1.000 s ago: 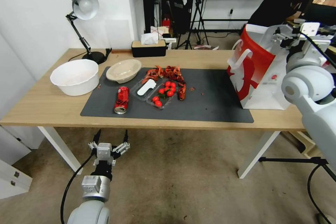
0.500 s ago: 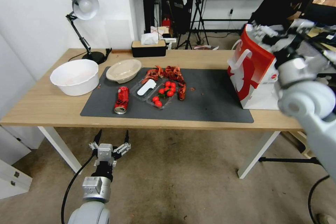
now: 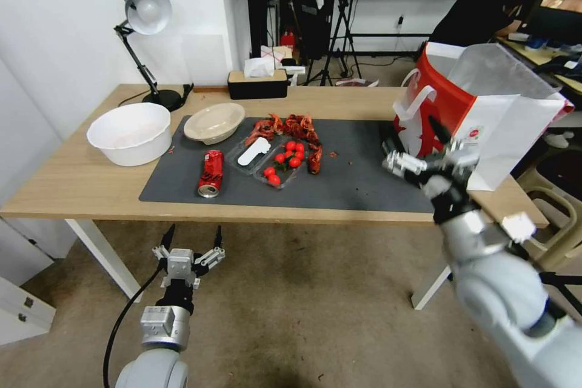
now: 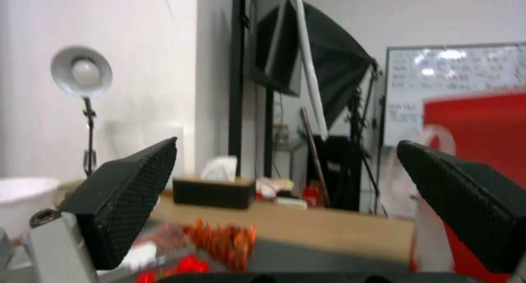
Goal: Pick up the trash from the table and place it into the takeout bag.
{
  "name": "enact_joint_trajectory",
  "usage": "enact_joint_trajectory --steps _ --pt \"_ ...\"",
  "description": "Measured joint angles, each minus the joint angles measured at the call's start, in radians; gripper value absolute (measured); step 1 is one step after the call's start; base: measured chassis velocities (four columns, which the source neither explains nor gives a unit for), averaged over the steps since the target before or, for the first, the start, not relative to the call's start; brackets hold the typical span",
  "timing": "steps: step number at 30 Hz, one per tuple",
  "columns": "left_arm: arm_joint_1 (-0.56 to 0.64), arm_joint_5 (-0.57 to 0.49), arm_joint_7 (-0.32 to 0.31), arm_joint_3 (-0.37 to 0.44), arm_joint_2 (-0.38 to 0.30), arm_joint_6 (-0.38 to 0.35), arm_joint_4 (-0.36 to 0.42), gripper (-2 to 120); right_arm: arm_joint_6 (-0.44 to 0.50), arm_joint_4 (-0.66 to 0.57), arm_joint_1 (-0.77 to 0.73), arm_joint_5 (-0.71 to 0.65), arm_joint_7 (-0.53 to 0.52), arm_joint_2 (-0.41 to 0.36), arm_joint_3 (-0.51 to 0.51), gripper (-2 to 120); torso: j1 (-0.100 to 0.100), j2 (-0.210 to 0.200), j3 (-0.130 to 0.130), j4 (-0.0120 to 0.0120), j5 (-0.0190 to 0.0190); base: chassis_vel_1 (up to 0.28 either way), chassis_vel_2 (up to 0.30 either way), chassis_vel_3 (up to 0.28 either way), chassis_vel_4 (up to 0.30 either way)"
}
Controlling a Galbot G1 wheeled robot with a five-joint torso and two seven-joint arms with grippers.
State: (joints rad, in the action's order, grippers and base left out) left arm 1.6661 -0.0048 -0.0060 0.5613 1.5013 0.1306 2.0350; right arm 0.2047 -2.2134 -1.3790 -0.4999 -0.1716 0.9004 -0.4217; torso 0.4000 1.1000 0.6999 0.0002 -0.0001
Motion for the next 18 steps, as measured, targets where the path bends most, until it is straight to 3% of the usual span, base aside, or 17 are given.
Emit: enact_joint_trajectory --steps 2,6,18 --pt "0.000 -0.003 0.000 0.000 -0.005 0.003 -0.004 100 0.036 -0.016 -0.128 0.072 -0.016 0.060 -0.017 100 0.000 0.000 0.000 -0.0002 -0.0001 0.000 0.000 0.000 0.000" --pt "-0.005 -0.008 0.000 0.000 -0.011 0.004 -0.009 100 0.097 0.015 -0.249 0.175 -0.045 0.130 -0.025 100 0.000 0.000 0.000 -0.0004 0.0002 0.000 0.000 0.000 0.000" --pt "-0.008 -0.008 0.000 -0.007 -0.018 0.005 -0.014 100 0.218 0.130 -0.347 0.295 -0.100 0.214 0.029 100 0.000 0.000 0.000 -0.0001 0.0001 0.000 0.000 0.000 0.000"
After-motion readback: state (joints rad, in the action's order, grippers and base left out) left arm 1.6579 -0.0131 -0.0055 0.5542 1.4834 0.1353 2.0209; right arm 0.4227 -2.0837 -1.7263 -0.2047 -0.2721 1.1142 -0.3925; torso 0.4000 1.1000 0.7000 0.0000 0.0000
